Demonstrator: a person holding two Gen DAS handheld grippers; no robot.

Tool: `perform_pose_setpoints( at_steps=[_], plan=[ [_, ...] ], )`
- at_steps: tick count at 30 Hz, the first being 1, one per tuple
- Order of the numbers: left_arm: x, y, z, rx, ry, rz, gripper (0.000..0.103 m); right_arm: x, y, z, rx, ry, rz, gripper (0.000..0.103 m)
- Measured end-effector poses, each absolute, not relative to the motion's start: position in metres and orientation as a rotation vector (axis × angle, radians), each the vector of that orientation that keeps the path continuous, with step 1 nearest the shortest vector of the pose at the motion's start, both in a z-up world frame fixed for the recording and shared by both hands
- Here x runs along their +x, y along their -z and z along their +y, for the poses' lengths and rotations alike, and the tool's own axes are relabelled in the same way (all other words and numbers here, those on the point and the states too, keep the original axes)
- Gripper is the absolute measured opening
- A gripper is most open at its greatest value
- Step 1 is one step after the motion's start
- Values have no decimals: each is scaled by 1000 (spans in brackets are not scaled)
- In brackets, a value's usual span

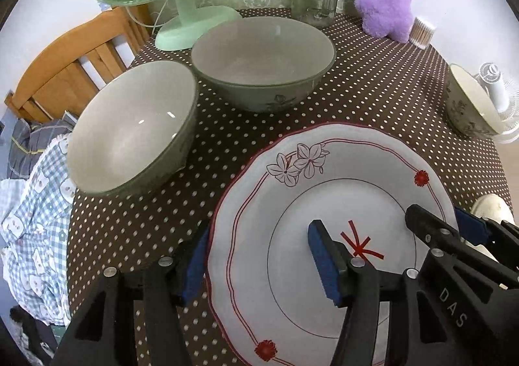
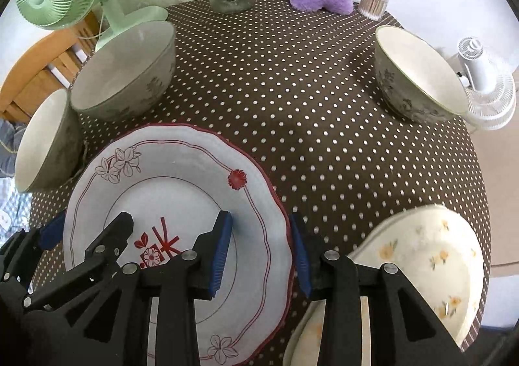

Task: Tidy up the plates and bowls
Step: 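Lift the red-rimmed plate and carry it toward the plate stack, then lower the red-rimmed white plate onto the yellow-flower plates with the right gripper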

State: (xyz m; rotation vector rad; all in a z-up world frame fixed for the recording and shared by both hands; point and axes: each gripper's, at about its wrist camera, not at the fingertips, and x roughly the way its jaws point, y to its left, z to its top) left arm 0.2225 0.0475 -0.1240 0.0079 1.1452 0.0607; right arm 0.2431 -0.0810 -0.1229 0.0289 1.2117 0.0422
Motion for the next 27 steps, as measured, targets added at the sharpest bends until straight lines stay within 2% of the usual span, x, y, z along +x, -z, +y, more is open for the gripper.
perform_pose_setpoints(
  at_steps=[13, 27],
  plan=[
    [175, 87, 53, 47, 27, 1095, 60, 179, 84, -75, 88, 54, 1163, 41],
    [147, 71, 8, 82, 74, 1061, 60, 137, 63, -114, 126, 105, 1112, 41]
  ],
)
